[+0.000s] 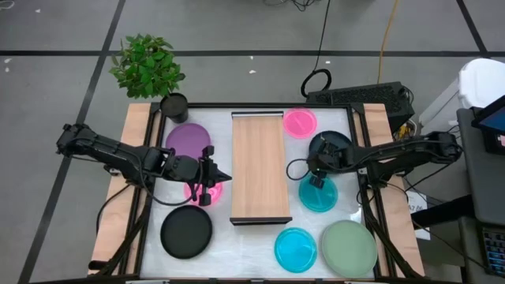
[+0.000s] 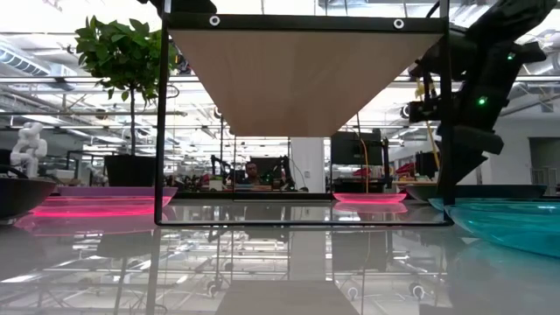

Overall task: Place and stack plates onto a shelf
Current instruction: Put the dark green plate on the shelf

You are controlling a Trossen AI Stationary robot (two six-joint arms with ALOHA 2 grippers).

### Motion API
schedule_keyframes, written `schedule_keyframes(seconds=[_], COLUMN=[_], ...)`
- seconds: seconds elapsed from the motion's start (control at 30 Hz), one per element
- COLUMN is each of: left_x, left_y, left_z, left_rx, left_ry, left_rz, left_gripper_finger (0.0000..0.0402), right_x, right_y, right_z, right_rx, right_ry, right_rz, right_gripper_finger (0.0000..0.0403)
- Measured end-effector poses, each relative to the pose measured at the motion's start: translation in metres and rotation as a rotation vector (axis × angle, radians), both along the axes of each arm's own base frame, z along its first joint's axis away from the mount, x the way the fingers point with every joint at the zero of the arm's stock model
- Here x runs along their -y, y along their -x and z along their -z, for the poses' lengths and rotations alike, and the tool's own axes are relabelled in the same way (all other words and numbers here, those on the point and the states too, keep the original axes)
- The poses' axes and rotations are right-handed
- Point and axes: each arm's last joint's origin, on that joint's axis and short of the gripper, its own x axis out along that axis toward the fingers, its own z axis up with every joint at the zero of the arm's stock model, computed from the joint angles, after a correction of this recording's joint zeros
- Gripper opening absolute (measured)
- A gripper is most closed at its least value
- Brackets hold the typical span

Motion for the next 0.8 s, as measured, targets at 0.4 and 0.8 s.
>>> schedule_keyframes(seconds=[0.4, 0.8], left_x=[0.0003, 0.0003], left_y=[-0.0012, -0.0012], left_z=[-0.0021, -0.002], left_rx=[0.026, 0.025], left_ry=[-0.003, -0.003], left_rz=[0.006, 0.005], left_gripper_finger=[0.0001, 0.0001], right_x=[0.0071, 0.007], right_y=[-0.0013, -0.0005], right_z=[0.0083, 0.0065], right_rx=[-0.05, -0.063], right_ry=[-0.003, -0.016], right_rz=[0.039, 0.091], right_gripper_finger=[0.0066, 0.0009])
